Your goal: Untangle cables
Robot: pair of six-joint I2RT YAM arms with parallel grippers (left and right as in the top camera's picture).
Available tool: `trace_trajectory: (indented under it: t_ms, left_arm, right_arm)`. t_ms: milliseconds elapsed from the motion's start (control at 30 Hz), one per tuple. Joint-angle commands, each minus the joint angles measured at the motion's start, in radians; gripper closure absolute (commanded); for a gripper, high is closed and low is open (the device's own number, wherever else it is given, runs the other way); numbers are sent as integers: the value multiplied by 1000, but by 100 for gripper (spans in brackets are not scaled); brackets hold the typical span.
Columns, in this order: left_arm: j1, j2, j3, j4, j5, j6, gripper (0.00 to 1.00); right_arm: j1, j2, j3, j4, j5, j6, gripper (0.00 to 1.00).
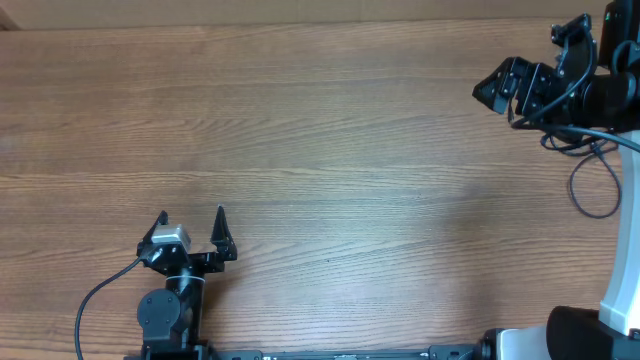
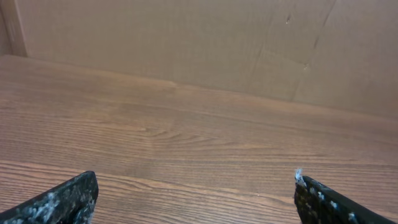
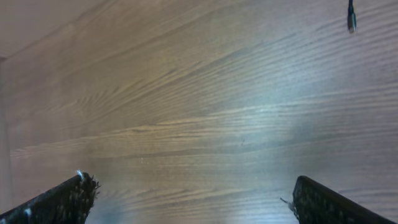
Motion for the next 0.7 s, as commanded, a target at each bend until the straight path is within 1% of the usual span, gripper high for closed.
trace_trajectory:
  t_ms: [0, 100, 200, 333, 467, 567, 667]
  left_arm:
    - [9, -9, -3, -2, -14, 23, 0]
    - [9, -9, -3, -2, -14, 23, 0]
    - [9, -9, -3, -2, -14, 23, 0]
    - [9, -9, -3, -2, -14, 23, 0]
    - [9, -9, -3, -2, -14, 23, 0]
    - [9, -9, -3, -2, -14, 23, 0]
    - [9, -9, -3, -2, -14, 23, 0]
  right_arm:
    - [2, -9, 6, 4, -2, -1, 0]
    - [23, -10, 6, 47, -2, -1, 0]
    - [78, -14, 5, 74, -1, -1, 0]
    - [209, -26, -20, 166, 47, -1, 0]
    - [304, -51, -138, 318, 66, 0, 0]
    - [345, -87, -283, 436, 66, 1, 0]
    - [365, -130, -438, 555, 66, 35, 0]
